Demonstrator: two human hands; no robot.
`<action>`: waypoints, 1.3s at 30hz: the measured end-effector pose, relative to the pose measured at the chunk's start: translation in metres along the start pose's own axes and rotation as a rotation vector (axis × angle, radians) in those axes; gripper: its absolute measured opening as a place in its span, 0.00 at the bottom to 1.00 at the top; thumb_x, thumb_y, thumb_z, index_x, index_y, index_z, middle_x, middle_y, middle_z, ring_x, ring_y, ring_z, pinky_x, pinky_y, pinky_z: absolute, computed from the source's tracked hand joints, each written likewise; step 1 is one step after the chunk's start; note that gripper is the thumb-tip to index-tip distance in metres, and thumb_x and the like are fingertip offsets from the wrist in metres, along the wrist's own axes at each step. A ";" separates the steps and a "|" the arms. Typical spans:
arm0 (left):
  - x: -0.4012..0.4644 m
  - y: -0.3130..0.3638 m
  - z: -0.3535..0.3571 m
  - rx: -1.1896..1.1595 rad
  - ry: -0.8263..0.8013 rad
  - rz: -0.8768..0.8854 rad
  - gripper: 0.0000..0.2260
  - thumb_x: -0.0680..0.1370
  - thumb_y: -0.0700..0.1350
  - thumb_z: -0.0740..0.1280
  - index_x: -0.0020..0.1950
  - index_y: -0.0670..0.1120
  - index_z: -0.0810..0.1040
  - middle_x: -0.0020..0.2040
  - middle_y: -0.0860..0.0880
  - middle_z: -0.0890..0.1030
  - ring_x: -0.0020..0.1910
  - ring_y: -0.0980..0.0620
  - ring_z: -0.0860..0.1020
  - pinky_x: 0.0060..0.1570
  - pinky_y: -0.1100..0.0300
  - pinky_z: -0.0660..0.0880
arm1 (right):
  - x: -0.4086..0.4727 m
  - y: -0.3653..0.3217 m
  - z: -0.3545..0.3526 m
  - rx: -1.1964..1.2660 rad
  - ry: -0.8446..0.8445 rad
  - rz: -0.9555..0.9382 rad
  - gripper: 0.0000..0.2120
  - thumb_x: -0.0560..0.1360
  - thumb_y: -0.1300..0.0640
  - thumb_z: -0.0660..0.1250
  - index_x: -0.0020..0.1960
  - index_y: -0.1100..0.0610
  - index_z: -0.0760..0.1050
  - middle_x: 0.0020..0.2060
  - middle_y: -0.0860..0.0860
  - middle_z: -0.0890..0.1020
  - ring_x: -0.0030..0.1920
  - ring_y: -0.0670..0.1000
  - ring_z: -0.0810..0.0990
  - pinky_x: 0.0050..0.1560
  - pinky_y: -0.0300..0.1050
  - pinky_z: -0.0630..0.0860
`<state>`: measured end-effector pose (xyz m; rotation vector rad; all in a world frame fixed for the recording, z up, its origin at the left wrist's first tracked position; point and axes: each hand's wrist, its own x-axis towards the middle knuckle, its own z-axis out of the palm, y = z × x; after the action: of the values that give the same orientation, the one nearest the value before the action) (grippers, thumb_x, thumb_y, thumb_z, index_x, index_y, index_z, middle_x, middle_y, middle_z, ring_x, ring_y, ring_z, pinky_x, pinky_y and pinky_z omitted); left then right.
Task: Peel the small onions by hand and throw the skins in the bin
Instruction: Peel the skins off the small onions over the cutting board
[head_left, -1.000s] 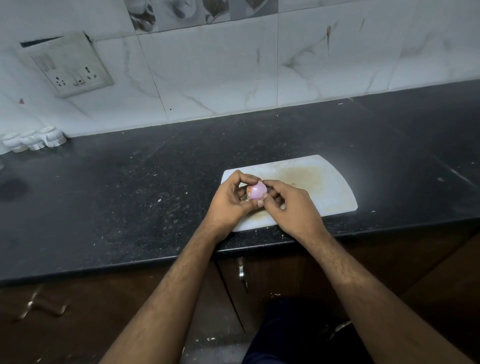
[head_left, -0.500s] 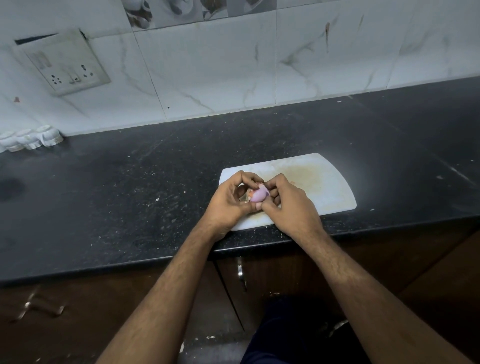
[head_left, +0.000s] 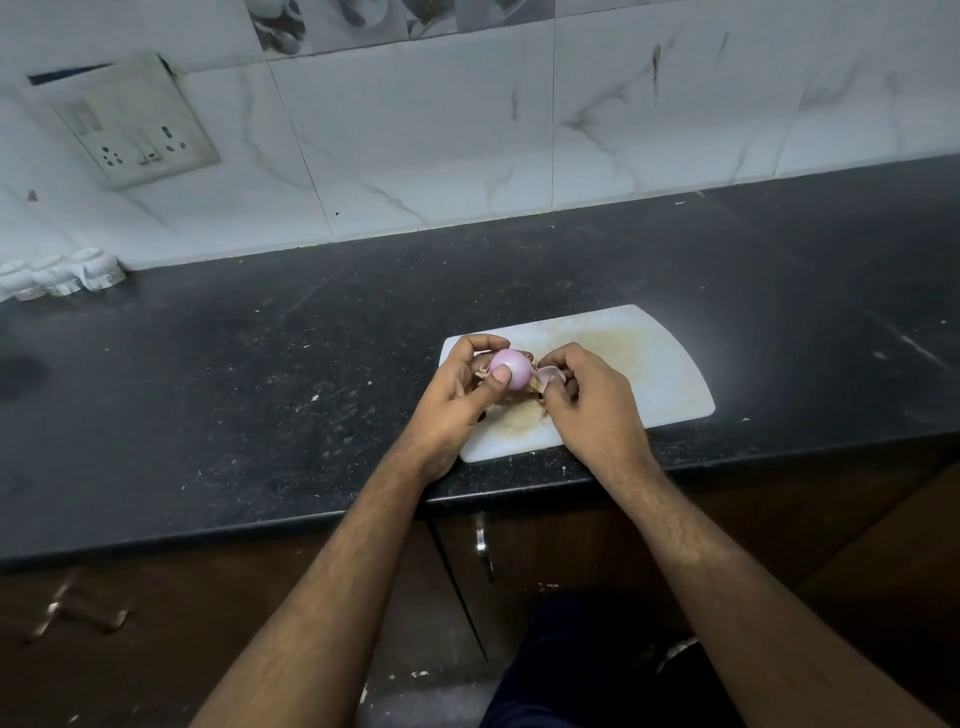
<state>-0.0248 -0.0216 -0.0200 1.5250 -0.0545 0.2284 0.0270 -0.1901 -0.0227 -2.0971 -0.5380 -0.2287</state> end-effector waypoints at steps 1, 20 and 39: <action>-0.001 0.001 0.000 0.006 0.002 -0.005 0.12 0.84 0.42 0.66 0.68 0.45 0.73 0.61 0.38 0.84 0.53 0.47 0.84 0.52 0.58 0.79 | 0.000 0.000 0.000 -0.003 0.003 -0.005 0.05 0.79 0.59 0.65 0.54 0.52 0.77 0.46 0.45 0.81 0.44 0.44 0.79 0.42 0.37 0.74; 0.000 -0.001 0.001 0.063 -0.001 0.011 0.14 0.87 0.44 0.60 0.70 0.39 0.75 0.56 0.41 0.84 0.51 0.47 0.84 0.54 0.50 0.83 | -0.002 -0.001 -0.001 0.024 -0.033 -0.075 0.10 0.81 0.48 0.66 0.53 0.52 0.82 0.48 0.44 0.77 0.52 0.44 0.76 0.45 0.27 0.70; 0.001 0.000 -0.001 -0.116 0.007 -0.034 0.18 0.88 0.46 0.55 0.66 0.34 0.76 0.46 0.39 0.85 0.41 0.46 0.85 0.38 0.58 0.80 | 0.003 0.004 0.003 -0.229 -0.098 -0.123 0.08 0.82 0.63 0.61 0.54 0.52 0.74 0.49 0.44 0.73 0.52 0.49 0.69 0.46 0.43 0.72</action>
<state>-0.0241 -0.0208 -0.0200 1.4087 -0.0353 0.1997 0.0312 -0.1889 -0.0269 -2.3087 -0.7296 -0.2697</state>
